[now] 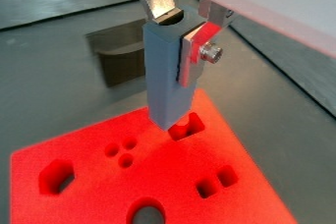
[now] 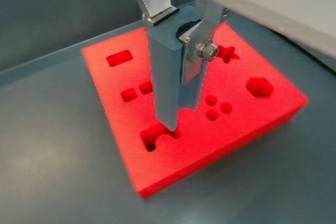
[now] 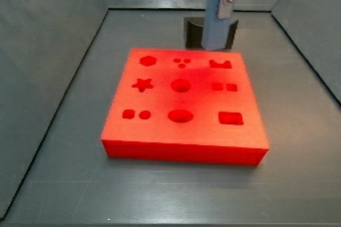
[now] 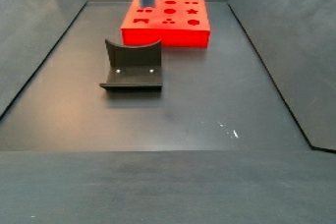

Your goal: Insert the arch object.

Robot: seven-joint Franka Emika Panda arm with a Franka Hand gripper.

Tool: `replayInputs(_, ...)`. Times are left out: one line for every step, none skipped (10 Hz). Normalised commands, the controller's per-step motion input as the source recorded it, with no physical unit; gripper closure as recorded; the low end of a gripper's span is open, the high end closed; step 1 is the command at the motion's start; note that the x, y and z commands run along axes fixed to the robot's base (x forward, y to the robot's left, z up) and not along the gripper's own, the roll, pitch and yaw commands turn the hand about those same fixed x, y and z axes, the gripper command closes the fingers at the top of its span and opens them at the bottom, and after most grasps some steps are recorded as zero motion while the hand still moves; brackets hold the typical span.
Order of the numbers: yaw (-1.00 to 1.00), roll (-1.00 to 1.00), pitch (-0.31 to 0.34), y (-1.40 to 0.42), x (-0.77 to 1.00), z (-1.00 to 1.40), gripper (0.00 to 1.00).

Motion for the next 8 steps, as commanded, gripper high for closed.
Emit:
replayInputs(-0.77,0.0,0.0,-0.04,0.31,-0.05,1.0)
replayInputs(-0.75,0.0,0.0,-0.05,0.33,-0.04,1.0)
replayInputs(-0.74,0.0,0.0,-0.06,0.34,-0.04,1.0)
replayInputs(-0.73,0.0,0.0,-0.15,0.28,0.0,1.0)
replayInputs(-0.33,0.04,0.0,-0.08,-0.25,0.0,1.0)
replayInputs(0.06,0.19,-0.096,-0.1,-0.23,-0.04,1.0)
replayInputs(0.0,0.17,-0.05,-0.1,-0.06,-0.07,1.0)
replayInputs(0.0,0.14,-0.009,-0.06,0.0,-0.06,1.0)
